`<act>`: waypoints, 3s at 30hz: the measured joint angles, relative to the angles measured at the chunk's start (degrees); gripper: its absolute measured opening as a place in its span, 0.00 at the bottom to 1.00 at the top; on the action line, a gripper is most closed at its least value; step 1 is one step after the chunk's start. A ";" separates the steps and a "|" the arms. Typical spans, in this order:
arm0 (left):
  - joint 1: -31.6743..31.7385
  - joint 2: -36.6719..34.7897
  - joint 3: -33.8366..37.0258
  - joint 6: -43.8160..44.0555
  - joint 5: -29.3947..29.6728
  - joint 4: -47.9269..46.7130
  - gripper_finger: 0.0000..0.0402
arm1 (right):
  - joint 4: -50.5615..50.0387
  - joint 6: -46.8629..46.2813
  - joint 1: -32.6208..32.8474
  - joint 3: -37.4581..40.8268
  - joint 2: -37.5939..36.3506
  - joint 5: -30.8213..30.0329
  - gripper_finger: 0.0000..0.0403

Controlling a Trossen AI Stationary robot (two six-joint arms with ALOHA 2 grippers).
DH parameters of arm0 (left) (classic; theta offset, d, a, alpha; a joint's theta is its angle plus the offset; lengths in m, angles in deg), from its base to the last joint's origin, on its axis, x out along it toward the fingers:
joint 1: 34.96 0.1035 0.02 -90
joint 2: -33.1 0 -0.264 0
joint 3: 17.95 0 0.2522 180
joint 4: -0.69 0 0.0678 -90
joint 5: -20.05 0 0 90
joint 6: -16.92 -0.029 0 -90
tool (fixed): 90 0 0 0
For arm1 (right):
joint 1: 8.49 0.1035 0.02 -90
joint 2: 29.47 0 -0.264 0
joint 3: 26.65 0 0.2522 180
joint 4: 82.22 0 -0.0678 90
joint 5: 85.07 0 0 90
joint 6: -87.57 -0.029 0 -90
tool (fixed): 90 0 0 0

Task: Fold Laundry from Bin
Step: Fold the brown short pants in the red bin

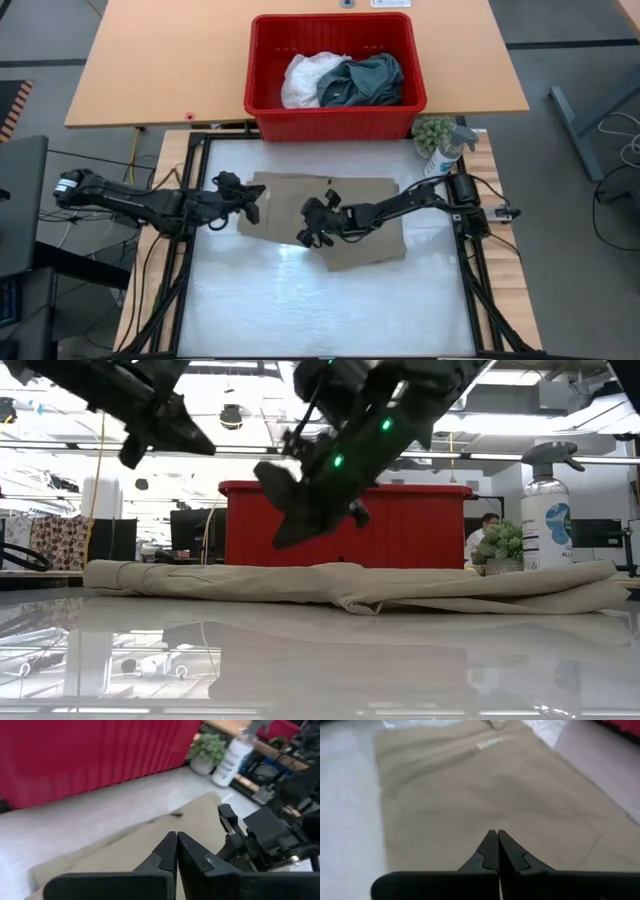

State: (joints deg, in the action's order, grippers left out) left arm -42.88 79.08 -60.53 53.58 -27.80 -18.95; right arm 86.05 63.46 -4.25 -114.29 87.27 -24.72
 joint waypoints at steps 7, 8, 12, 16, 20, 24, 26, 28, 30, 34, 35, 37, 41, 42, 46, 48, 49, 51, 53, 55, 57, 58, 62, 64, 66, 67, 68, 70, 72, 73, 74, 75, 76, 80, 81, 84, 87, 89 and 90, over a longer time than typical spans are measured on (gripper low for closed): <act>-3.37 -3.87 0.00 6.43 0.72 -10.91 0.00 | -0.30 -0.86 -1.20 -0.81 4.30 3.45 0.04; -3.98 -3.96 0.00 7.06 1.27 -11.46 0.00 | -0.47 -1.42 -1.32 -0.81 4.82 3.98 0.04; -6.53 -3.75 0.00 8.07 1.79 -11.43 0.00 | -0.53 -1.90 -1.35 -0.84 5.67 4.96 0.04; -8.97 -3.60 0.00 9.86 2.60 -12.70 0.00 | -0.98 -1.05 -1.34 -0.69 2.30 5.72 0.05; -12.13 -3.94 0.00 14.03 5.52 -13.18 0.00 | -2.84 -0.74 -0.91 -1.02 -5.56 5.16 0.07; -15.63 -2.63 -0.02 12.90 1.78 -14.04 0.05 | -6.06 4.39 0.68 -0.89 -10.55 8.74 0.09; -17.49 -1.54 0.02 11.95 -1.57 -13.92 0.11 | -8.01 6.06 1.97 -0.86 -12.67 10.81 0.11; -19.20 -0.48 0.01 9.77 -4.57 -10.75 0.19 | -10.34 7.05 3.52 -0.85 -15.02 13.16 0.15; -20.33 0.87 0.00 8.27 -8.63 -8.16 0.27 | -14.56 8.34 5.57 -0.84 -17.88 13.68 0.19; -20.92 4.42 -0.02 13.97 -12.64 -11.99 0.43 | -23.49 8.53 10.06 -0.84 -23.66 8.81 0.35; -20.68 5.41 -0.02 18.64 -11.66 -15.29 0.46 | -25.44 7.76 11.15 -0.84 -25.19 6.87 0.39; -20.13 7.49 0.00 33.55 -7.74 -22.78 0.51 | -30.85 5.26 13.39 -0.84 -27.78 2.59 0.48; -21.13 9.38 0.04 59.21 3.16 -29.65 0.53 | -40.55 -1.94 16.92 -0.84 -31.65 -3.39 0.62; -21.22 9.37 0.00 62.88 4.89 -30.32 0.54 | -42.72 -3.36 17.60 -0.84 -32.38 -3.97 0.64; -19.86 9.55 0.00 67.11 4.26 -35.89 0.54 | -50.52 -7.86 19.83 -0.84 -34.04 -5.29 0.66; -18.80 10.02 0.00 69.36 0.66 -38.99 0.54 | -53.45 -10.05 20.34 -0.84 -34.22 -5.43 0.66; -18.47 10.06 0.00 70.55 -0.67 -40.52 0.54 | -54.59 -11.14 20.59 -0.84 -34.22 -5.45 0.66; -18.29 9.96 0.00 73.35 -1.22 -41.80 0.54 | -56.41 -12.86 20.96 -0.84 -34.10 -5.49 0.66; -18.29 10.00 0.00 73.71 -1.48 -40.63 0.55 | -56.59 -13.39 21.26 -0.84 -33.70 -5.62 0.66; -18.29 10.58 0.00 71.98 -3.33 -39.57 0.56 | -56.62 -13.43 21.56 -0.84 -33.06 -5.62 0.66; -18.29 11.63 0.00 72.37 -5.52 -39.40 0.58 | -56.42 -13.43 21.83 -0.84 -32.46 -5.59 0.66; -18.30 12.10 0.00 73.60 -6.00 -39.53 0.59 | -56.16 -13.43 21.94 -0.84 -32.21 -5.59 0.66; -18.29 14.19 0.76 80.94 -7.68 -37.81 0.64 | -55.29 -13.73 22.02 -0.81 -31.60 -5.24 0.66; -18.75 14.37 1.62 84.10 -9.99 -34.49 0.67 | -55.24 -14.05 22.18 -0.81 -31.41 -5.20 0.66; -20.56 14.42 2.09 87.66 -9.60 -30.44 0.68 | -55.11 -14.05 22.35 -0.81 -31.22 -5.16 0.66; -21.73 14.44 2.12 89.26 -7.60 -28.79 0.69 | -55.00 -14.07 22.29 -0.81 -31.22 -5.17 0.66; -22.80 14.42 2.12 90.97 -4.83 -27.55 0.69 | -55.02 -14.07 22.28 -0.81 -31.20 -5.17 0.66; -24.01 14.82 2.12 95.68 -0.77 -26.95 0.70 | -54.72 -14.07 22.28 -0.81 -31.14 -5.15 0.66; -24.17 16.30 2.12 98.72 -0.30 -27.15 0.70 | -53.93 -14.07 22.29 -0.81 -31.14 -5.16 0.66; -24.17 17.14 2.12 99.33 -0.70 -26.70 0.70 | -53.58 -14.07 22.36 -0.81 -31.14 -5.17 0.66; -24.17 18.18 2.12 99.50 -1.06 -25.61 0.70 | -53.49 -14.05 22.37 -0.81 -31.14 -5.15 0.66; -24.17 19.32 2.12 99.68 -1.13 -23.91 0.70 | -53.51 -14.07 22.37 -0.81 -31.14 -5.12 0.66; -24.17 20.48 2.12 100.02 -0.92 -22.08 0.70 | -53.51 -14.07 22.39 -0.81 -31.14 -5.00 0.66; -23.76 25.26 2.12 100.99 0.37 -14.65 0.70 | -53.57 -14.05 22.39 -0.81 -31.14 -4.95 0.66; -23.45 26.58 2.12 101.09 0.31 -12.53 0.70 | -53.57 -14.02 22.39 -0.81 -31.14 -4.95 0.66; -22.44 30.34 2.03 101.19 0.98 -6.70 0.70 | -53.60 -14.03 22.39 -0.81 -31.14 -4.95 0.66; -22.10 33.14 2.03 103.46 5.01 -3.19 0.70 | -53.60 -14.05 22.39 -0.81 -31.14 -4.95 0.66; -22.08 33.86 2.03 104.70 6.47 -2.97 0.70 | -53.62 -14.02 22.39 -0.81 -31.14 -4.93 0.66; -22.08 33.98 2.03 104.82 6.01 -3.35 0.70 | -53.62 -14.02 22.39 -0.81 -31.14 -4.91 0.66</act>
State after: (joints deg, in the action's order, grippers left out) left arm -64.96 113.07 -58.50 158.40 -21.80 -22.30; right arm 32.43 49.44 18.14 -115.11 56.14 -29.63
